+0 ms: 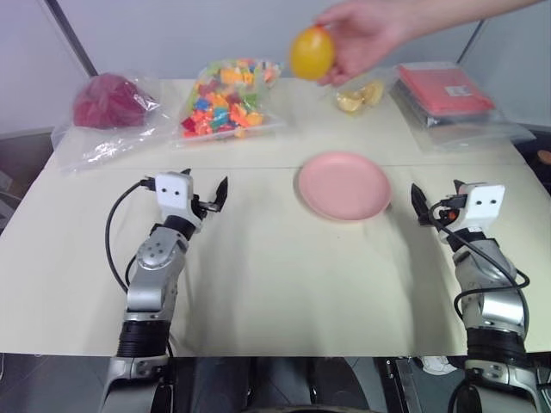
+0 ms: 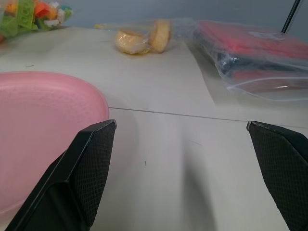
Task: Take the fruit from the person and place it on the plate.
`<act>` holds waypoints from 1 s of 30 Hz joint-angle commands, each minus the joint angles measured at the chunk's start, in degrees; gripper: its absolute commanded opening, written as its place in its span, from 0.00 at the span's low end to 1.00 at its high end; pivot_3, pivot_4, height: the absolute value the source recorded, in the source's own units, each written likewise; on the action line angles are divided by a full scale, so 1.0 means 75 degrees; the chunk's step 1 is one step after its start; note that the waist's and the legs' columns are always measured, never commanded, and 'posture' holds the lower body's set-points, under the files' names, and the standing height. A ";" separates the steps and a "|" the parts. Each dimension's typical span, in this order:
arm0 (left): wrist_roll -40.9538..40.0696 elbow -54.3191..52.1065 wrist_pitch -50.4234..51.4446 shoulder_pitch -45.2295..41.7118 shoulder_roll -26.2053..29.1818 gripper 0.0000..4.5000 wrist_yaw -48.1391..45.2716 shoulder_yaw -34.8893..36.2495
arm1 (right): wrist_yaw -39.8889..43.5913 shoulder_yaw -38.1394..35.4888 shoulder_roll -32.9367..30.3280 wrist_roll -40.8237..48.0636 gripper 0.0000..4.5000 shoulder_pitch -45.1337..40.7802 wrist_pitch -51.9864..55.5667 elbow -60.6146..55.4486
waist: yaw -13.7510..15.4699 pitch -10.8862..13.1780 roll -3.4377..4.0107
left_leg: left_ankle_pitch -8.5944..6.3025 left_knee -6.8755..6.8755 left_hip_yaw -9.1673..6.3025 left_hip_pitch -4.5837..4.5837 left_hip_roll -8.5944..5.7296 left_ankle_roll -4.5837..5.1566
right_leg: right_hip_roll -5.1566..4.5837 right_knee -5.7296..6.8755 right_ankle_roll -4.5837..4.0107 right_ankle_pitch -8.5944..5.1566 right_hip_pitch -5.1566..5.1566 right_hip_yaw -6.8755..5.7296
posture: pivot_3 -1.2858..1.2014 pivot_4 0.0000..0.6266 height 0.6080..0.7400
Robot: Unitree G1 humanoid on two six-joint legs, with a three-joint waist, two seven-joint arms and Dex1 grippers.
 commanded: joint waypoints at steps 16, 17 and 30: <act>-0.0025 0.0049 -0.0177 -0.0177 0.0470 1.00 -0.0190 0.0248 | 0.2493 0.0851 -0.1441 0.2426 0.99 -0.0170 0.2873 -0.3857 | 0.0014 -0.0002 -0.0008 | -0.0004 0.0002 -0.0010 0.0003 0.0002 0.0006 | 0.0002 -0.0005 0.0000 0.0000 0.0010 -0.0004 | 0.52 0.24 1.00; -0.0115 0.0046 -0.0164 -0.0216 0.0565 1.00 -0.0369 0.0252 | 0.2520 0.0890 -0.1511 0.2498 0.99 -0.0215 0.3048 -0.3983 | 0.0028 -0.0001 -0.0010 | -0.0009 0.0004 -0.0011 0.0005 0.0001 0.0016 | 0.0001 -0.0006 0.0000 0.0000 0.0014 -0.0005 | 0.52 0.24 1.00; -0.2224 -0.0603 0.1802 -0.2398 0.1673 1.00 -0.2729 0.0216 | 0.2415 0.1075 -0.1424 0.2051 0.99 -0.0384 0.3145 -0.3838 | -0.0003 0.0002 -0.0013 | -0.0005 0.0005 -0.0016 0.0004 -0.0002 0.0009 | -0.0001 -0.0006 0.0000 0.0000 0.0013 -0.0009 | 0.52 0.24 1.00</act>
